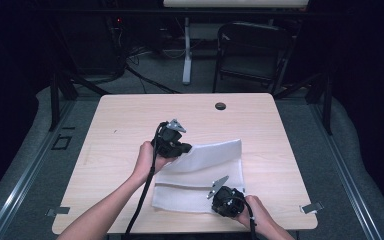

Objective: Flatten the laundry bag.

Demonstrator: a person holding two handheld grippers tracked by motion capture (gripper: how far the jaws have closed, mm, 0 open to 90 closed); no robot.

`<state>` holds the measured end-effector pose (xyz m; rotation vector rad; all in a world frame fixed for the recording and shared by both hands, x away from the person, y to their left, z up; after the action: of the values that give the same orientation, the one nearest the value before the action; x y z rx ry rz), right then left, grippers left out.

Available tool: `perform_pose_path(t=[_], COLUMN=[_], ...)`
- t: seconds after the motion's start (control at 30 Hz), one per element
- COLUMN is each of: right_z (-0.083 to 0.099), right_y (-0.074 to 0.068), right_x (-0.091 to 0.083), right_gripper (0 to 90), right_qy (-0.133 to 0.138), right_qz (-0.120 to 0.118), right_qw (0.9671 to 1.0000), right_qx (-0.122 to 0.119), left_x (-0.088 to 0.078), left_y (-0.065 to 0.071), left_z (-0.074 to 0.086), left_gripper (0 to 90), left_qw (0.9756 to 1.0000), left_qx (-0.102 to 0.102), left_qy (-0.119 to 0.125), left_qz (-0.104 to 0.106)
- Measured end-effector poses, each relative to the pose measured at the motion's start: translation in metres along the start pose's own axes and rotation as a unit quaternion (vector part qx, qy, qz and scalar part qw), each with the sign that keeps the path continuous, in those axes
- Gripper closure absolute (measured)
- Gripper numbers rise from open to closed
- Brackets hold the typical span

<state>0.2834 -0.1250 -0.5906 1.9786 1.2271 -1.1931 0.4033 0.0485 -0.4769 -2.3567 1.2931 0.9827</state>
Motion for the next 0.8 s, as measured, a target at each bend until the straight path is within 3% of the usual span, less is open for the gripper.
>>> perform_pose_path(t=[0.37, 0.53, 0.8], right_z=[0.001, 0.001, 0.0], right_y=[-0.001, -0.001, 0.0], right_x=[0.0, 0.0, -0.001], right_gripper=[90.0, 90.0, 90.0], right_qy=[-0.003, -0.002, -0.006], right_qz=[-0.012, -0.014, -0.023], right_qw=[0.9999, 0.9999, 0.9997], right_qx=[-0.004, -0.008, -0.005], left_x=[-0.002, -0.003, -0.005], left_y=[-0.01, -0.016, -0.029], left_z=[-0.015, -0.022, -0.029], left_gripper=[89.8, 89.9, 90.0], left_qw=[0.9989, 0.9969, 0.9946], left_qx=[0.022, 0.035, 0.027], left_qy=[-0.01, -0.016, -0.011], left_qz=[-0.04, -0.068, -0.1])
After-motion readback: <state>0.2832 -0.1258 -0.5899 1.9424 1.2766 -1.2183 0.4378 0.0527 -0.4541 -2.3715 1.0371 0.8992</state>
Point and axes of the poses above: each handheld gripper's, and its own axes: x roughly forward along the jaws, z roughly out of its underside, y roughly to its right, the point moved 4 cm from there along x, roughly forward along the jaws, and after that the axes turned 5 degrees about y, right-handed, at the moved point
